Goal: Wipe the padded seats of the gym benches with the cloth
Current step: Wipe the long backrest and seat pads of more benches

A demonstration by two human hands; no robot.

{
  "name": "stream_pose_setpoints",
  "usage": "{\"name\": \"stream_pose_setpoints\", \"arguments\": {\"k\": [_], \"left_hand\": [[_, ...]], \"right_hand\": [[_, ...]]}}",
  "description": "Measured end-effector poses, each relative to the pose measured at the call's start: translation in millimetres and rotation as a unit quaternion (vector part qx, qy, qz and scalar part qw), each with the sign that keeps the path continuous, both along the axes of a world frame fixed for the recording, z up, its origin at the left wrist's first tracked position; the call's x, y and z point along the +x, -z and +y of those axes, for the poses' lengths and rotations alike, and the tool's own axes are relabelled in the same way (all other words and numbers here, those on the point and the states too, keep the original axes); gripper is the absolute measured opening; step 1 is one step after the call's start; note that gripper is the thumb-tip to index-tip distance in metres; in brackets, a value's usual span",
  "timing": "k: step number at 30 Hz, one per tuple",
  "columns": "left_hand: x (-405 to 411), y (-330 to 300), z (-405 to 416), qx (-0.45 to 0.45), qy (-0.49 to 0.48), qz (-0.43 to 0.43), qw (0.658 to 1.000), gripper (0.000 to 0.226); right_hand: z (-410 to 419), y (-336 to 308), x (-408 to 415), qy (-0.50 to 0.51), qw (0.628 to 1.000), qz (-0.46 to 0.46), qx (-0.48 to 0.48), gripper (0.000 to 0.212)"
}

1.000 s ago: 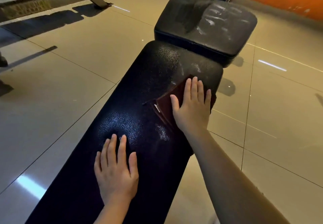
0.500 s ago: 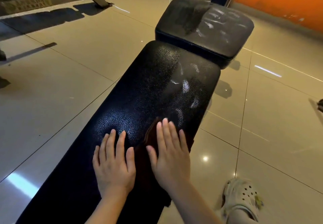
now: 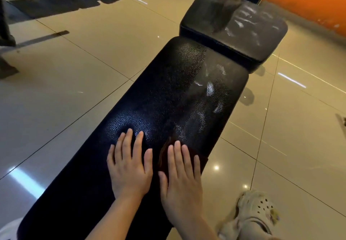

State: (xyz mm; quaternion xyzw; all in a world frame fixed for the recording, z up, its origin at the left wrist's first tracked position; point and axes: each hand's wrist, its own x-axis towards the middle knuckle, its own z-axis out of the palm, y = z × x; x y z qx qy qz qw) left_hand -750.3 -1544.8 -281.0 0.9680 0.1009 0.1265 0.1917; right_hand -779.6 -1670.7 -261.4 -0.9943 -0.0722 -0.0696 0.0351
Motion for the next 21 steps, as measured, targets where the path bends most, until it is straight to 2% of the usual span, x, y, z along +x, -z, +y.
{"name": "stream_pose_setpoints", "arguments": {"k": [4,12,16,21], "left_hand": [[-2,-2,-1,-0.014,-0.005,-0.004,1.000,0.066],[-1,4,-1,-0.006,-0.012,0.007,1.000,0.055],[-1,3,1,-0.004,-0.007,0.016,1.000,0.061],[-1,1,-1,-0.004,-0.005,-0.008,1.000,0.056]], "right_hand": [[-8,-1,-3,-0.025,1.000,-0.001,0.008,0.064],[-24,-31,102,0.025,0.998,0.042,-0.037,0.074],[-15,-21,58,0.015,1.000,0.001,-0.004,0.060],[-12,-3,-6,-0.032,0.999,0.009,-0.011,0.061]]}}
